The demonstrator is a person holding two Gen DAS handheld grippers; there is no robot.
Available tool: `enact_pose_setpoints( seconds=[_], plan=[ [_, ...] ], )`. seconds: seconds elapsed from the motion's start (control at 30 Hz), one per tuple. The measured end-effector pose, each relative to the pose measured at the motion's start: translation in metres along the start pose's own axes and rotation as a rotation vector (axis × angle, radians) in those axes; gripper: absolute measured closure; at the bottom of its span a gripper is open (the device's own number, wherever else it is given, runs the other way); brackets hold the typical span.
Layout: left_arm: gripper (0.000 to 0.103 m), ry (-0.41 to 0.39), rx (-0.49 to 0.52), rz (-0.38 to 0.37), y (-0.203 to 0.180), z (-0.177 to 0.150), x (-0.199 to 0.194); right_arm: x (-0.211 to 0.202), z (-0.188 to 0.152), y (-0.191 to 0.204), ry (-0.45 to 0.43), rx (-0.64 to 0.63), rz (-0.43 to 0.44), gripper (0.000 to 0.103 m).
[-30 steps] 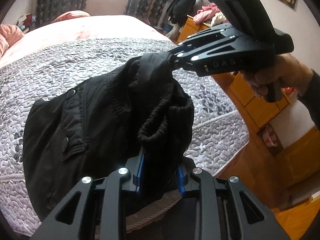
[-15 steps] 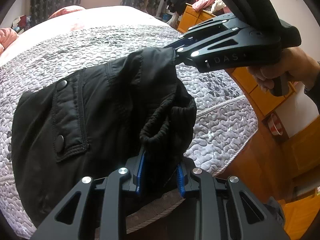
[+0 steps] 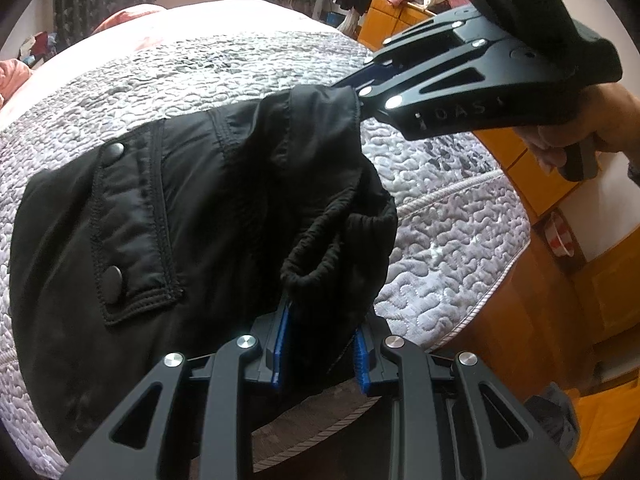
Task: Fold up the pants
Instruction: 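Lay the folded bundle down and open both tools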
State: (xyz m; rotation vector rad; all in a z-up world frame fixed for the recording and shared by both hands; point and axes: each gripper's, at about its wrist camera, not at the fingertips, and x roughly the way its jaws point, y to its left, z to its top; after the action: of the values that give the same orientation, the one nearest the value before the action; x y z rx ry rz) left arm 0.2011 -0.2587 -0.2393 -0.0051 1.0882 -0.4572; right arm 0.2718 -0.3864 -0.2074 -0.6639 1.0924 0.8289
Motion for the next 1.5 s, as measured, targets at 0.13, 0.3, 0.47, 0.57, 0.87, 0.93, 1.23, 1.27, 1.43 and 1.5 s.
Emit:
enact_pose_setpoints(
  seconds=[0.13,0.3,0.47,0.57,0.87,0.93,1.23,1.27,1.43,1.5],
  plan=[
    [0.077,0.017,0.018,0.014,-0.003,-0.002,0.007,0.002,-0.005,-0.001,0.02,0.022,-0.03,0.081],
    [0.077,0.028,0.034,0.012,-0.003,-0.003,0.011,-0.009,-0.013,-0.004,0.006,0.081,-0.044,0.079],
    [0.076,0.035,0.038,0.012,-0.003,-0.004,0.01,-0.021,-0.021,-0.008,-0.01,0.131,-0.048,0.077],
    [0.074,0.039,0.028,-0.001,-0.002,-0.005,0.009,-0.023,-0.024,-0.007,-0.024,0.16,-0.039,0.077],
    [0.05,0.05,0.034,-0.029,-0.008,-0.01,0.009,-0.017,-0.036,-0.008,-0.054,0.221,-0.018,0.077],
    [0.048,0.047,0.04,-0.028,-0.013,-0.012,0.008,-0.016,-0.04,-0.009,-0.06,0.23,-0.017,0.077],
    [0.044,0.051,0.006,-0.048,-0.009,-0.006,-0.005,-0.027,-0.06,-0.03,-0.165,0.392,0.045,0.072],
    [0.043,0.044,0.013,-0.035,-0.009,-0.004,-0.008,-0.028,-0.061,-0.032,-0.176,0.413,0.059,0.071],
    [0.032,0.034,0.014,-0.012,-0.004,0.003,-0.024,-0.032,-0.064,-0.041,-0.226,0.554,0.172,0.056],
    [0.026,0.016,0.008,-0.02,0.002,0.004,-0.035,-0.033,-0.063,-0.043,-0.255,0.624,0.252,0.049]
  ],
)
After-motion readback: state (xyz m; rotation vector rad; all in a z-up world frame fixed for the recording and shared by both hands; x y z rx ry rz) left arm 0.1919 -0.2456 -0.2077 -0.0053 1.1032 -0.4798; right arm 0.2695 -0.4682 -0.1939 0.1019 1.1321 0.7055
